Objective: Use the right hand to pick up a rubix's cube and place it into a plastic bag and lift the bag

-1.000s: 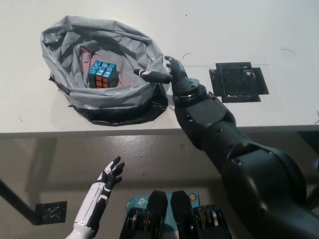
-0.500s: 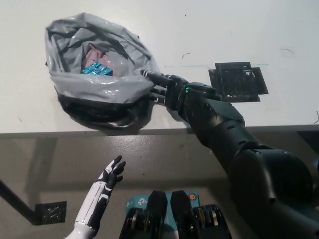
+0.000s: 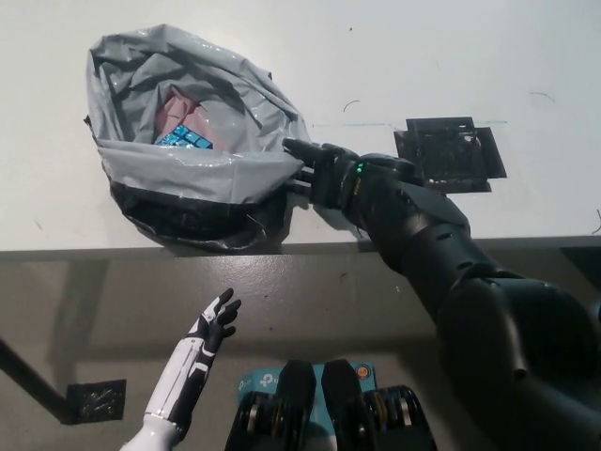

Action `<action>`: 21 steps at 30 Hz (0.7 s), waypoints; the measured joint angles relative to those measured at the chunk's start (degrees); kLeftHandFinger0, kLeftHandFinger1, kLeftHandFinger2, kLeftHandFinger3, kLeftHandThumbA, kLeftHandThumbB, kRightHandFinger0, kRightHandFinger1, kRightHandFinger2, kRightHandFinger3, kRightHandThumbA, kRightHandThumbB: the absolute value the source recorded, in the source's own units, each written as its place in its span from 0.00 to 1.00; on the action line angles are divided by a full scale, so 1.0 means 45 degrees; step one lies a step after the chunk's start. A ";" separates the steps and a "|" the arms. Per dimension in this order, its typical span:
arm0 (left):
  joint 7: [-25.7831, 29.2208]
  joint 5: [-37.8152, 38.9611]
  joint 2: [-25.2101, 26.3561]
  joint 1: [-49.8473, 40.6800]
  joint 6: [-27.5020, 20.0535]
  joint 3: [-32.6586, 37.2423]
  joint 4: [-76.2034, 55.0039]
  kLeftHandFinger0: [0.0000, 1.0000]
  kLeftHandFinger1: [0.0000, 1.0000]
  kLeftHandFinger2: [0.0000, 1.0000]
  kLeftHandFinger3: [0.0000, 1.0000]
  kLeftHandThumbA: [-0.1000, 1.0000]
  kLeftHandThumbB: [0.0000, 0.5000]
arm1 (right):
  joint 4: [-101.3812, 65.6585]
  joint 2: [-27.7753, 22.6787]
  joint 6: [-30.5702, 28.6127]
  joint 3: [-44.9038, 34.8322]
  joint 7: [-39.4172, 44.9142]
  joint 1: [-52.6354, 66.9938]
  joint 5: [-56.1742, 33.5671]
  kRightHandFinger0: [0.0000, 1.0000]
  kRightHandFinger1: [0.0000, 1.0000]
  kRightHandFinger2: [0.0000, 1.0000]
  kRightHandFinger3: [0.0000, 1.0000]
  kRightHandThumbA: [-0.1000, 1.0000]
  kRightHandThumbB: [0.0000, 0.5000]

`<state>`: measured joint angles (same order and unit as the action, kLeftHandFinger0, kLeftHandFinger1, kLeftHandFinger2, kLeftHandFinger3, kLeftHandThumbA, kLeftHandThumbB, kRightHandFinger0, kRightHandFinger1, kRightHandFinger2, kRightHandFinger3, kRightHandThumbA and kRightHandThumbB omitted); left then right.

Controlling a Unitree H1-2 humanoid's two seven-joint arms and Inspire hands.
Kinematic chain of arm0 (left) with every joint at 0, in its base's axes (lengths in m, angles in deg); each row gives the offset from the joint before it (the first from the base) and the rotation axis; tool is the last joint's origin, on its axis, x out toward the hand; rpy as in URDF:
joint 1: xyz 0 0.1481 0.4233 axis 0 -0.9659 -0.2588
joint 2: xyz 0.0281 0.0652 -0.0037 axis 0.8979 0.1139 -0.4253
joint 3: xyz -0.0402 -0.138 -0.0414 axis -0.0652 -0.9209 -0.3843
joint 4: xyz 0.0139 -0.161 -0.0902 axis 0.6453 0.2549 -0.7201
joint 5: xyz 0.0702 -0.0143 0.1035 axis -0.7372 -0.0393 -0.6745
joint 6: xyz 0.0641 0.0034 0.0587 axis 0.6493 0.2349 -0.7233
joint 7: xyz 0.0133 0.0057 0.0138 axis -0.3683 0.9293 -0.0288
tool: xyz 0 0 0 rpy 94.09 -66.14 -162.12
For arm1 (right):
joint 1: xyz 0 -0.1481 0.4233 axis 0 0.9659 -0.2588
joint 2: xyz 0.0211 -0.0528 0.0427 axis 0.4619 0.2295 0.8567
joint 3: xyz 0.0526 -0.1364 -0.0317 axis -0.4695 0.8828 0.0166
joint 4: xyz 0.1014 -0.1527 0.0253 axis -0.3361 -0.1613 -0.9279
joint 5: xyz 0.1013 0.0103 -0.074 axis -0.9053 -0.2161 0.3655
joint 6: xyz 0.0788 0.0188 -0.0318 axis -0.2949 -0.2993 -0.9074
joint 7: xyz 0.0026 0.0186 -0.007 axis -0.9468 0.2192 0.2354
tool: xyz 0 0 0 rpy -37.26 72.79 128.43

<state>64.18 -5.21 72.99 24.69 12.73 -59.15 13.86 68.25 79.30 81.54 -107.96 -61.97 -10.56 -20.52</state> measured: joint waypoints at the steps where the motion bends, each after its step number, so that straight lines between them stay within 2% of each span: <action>1: 0.0000 -0.0007 0.0016 0.0023 -0.0005 0.0012 0.0012 1.00 1.00 1.00 1.00 1.00 0.05 | 0.0000 -0.0021 0.0000 0.0005 -0.0001 0.0000 -0.0024 0.00 0.06 0.61 0.53 0.20 0.32; 2: 0.0001 -0.0018 0.0049 0.0059 -0.0011 0.0032 0.0032 1.00 1.00 1.00 1.00 1.00 0.05 | -0.0002 -0.0053 0.0000 0.0014 -0.0015 0.0000 -0.0064 0.00 0.06 0.61 0.53 0.18 0.32; 3: 0.0002 -0.0029 0.0069 0.0071 -0.0013 0.0044 0.0042 1.00 1.00 1.00 1.00 1.00 0.05 | -0.0003 -0.0065 0.0000 0.0014 -0.0040 -0.0001 -0.0096 0.00 0.07 0.62 0.56 0.12 0.33; 4: 0.0002 -0.0032 0.0074 0.0074 -0.0013 0.0049 0.0044 1.00 1.00 1.00 1.00 1.00 0.06 | -0.0004 -0.0067 0.0000 0.0014 -0.0048 -0.0001 -0.0112 0.00 0.11 0.68 0.77 0.02 0.38; 5: 0.0002 -0.0036 0.0079 0.0075 -0.0014 0.0057 0.0045 1.00 1.00 1.00 1.00 1.00 0.06 | -0.0004 -0.0067 -0.0001 0.0015 -0.0059 -0.0001 -0.0148 0.00 0.22 0.87 1.00 0.00 0.34; 7: 0.0003 -0.0047 0.0079 0.0075 -0.0022 0.0070 0.0056 1.00 1.00 1.00 1.00 1.00 0.08 | -0.0020 -0.0053 -0.0035 0.0110 -0.0184 -0.0037 -0.0173 0.00 0.27 0.87 1.00 0.00 0.35; 8: 0.0004 -0.0052 0.0080 0.0076 -0.0027 0.0071 0.0069 1.00 1.00 1.00 1.00 1.00 0.09 | -0.0029 -0.0037 -0.0071 0.0210 -0.0294 -0.0083 -0.0164 0.00 0.25 0.87 1.00 0.00 0.37; 9: 0.0004 -0.0055 0.0080 0.0078 -0.0031 0.0073 0.0081 1.00 1.00 1.00 1.00 1.00 0.08 | -0.0040 -0.0029 -0.0096 0.0270 -0.0370 -0.0134 -0.0162 0.00 0.25 0.85 1.00 0.00 0.36; 10: 0.0005 -0.0064 0.0078 0.0081 -0.0039 0.0073 0.0088 1.00 1.00 1.00 1.00 1.00 0.13 | -0.0058 -0.0013 -0.0162 0.0378 -0.0593 -0.0344 -0.0161 0.00 0.26 0.79 1.00 0.00 0.33; 11: 0.0004 -0.0066 0.0078 0.0084 -0.0040 0.0073 0.0095 1.00 1.00 1.00 1.00 1.00 0.13 | -0.0078 -0.0005 -0.0208 0.0401 -0.0727 -0.0481 -0.0164 0.00 0.26 0.79 1.00 0.00 0.33; 12: 0.0005 -0.0067 0.0076 0.0084 -0.0040 0.0071 0.0096 1.00 1.00 1.00 1.00 1.00 0.09 | -0.0108 0.0005 -0.0247 0.0420 -0.0818 -0.0609 -0.0168 0.00 0.26 0.72 1.00 0.00 0.30; 13: 0.0005 -0.0067 0.0074 0.0083 -0.0039 0.0071 0.0097 1.00 1.00 1.00 1.00 1.00 0.06 | -0.0260 0.0026 -0.0319 0.0471 -0.0998 -0.0921 -0.0177 0.00 0.25 0.71 1.00 0.00 0.29; 17: 0.0006 -0.0098 0.0078 0.0084 -0.0051 0.0071 0.0126 1.00 1.00 1.00 1.00 1.00 0.04 | -0.0837 0.0104 -0.0366 0.0448 -0.1251 -0.1762 -0.0319 0.00 0.22 0.76 1.00 0.00 0.28; 21: 0.0006 -0.0110 0.0079 0.0095 -0.0072 0.0076 0.0142 1.00 1.00 1.00 1.00 1.00 0.06 | -0.1501 0.0282 -0.0361 0.0347 -0.1371 -0.2554 -0.0548 0.00 0.21 0.80 1.00 0.00 0.27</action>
<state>64.21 -5.70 73.34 25.12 12.40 -58.81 14.50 61.50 80.57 79.91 -106.40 -68.14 -22.05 -22.99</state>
